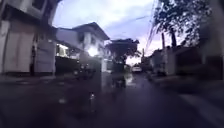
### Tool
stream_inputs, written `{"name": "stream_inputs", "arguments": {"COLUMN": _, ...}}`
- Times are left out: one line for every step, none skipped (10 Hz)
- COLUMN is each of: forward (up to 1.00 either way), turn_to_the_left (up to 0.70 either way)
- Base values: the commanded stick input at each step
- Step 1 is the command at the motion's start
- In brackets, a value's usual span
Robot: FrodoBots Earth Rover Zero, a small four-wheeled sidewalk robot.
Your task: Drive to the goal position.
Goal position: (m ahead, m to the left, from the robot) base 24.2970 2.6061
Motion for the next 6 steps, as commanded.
{"name": "stream_inputs", "arguments": {"forward": 0.7, "turn_to_the_left": -0.19}}
{"name": "stream_inputs", "arguments": {"forward": 0.7, "turn_to_the_left": -0.05}}
{"name": "stream_inputs", "arguments": {"forward": 0.7, "turn_to_the_left": 0.0}}
{"name": "stream_inputs", "arguments": {"forward": 0.7, "turn_to_the_left": 0.0}}
{"name": "stream_inputs", "arguments": {"forward": 0.7, "turn_to_the_left": 0.0}}
{"name": "stream_inputs", "arguments": {"forward": 0.7, "turn_to_the_left": 0.0}}
